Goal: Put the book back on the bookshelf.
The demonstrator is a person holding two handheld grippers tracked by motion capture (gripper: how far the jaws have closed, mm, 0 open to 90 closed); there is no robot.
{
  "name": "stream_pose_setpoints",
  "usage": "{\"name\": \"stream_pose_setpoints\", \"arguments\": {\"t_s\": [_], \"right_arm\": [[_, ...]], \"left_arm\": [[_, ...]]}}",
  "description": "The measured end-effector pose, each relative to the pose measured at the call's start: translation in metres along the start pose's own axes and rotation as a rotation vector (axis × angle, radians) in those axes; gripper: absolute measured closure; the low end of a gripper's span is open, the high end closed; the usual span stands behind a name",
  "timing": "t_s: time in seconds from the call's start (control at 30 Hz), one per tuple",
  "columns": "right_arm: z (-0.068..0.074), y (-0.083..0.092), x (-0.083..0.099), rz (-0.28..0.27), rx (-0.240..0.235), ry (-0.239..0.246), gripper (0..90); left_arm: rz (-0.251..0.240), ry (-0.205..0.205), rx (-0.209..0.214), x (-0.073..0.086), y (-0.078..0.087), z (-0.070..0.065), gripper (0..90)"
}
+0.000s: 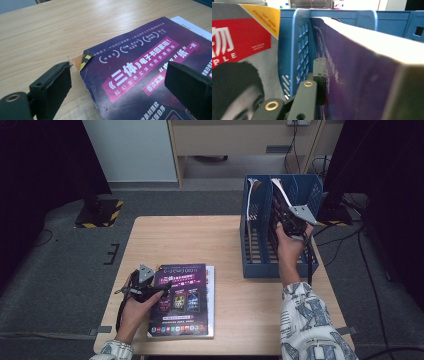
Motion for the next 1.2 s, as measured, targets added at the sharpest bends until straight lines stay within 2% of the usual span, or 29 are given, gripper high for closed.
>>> {"name": "stream_pose_setpoints", "arguments": {"t_s": [0.2,0.37,0.63,0.77,0.97,1.1,1.2], "right_arm": [[0.006,0.002,0.002,-0.004,0.007,0.010,81.7],[0.015,0.003,0.003,0.001,0.009,0.041,81.2],[0.028,0.004,0.002,0.002,-0.029,0.040,77.1],[0.029,0.005,0.002,0.006,-0.032,0.044,75.6],[0.025,0.006,0.001,0.007,-0.046,0.031,67.3],[0.022,0.007,0.002,0.011,-0.061,0.014,57.9],[0.022,0.009,0.002,0.021,-0.081,0.008,46.3]], "left_arm": [[0.000,0.000,0.000,0.000,0.000,0.000,6.8],[0.000,0.000,-0.001,0.000,0.000,0.000,6.8],[-0.003,0.002,-0.002,0.000,0.001,0.000,6.9],[-0.002,0.002,-0.002,0.000,0.001,0.001,6.9],[-0.001,0.002,-0.003,0.000,0.001,0.001,6.9],[-0.001,0.001,-0.004,0.000,0.001,0.000,6.9],[-0.001,0.001,-0.004,0.000,0.001,0.001,6.9]]}}
Point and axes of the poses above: each handheld gripper's, and its own axes: y roughly backward along the jaws, x roughly out of its underside, z roughly to its left, the point moved 1 cm from there along -y, roughly forward along the jaws, and after that the axes turned 13 degrees about z, right-handed, at the moved point
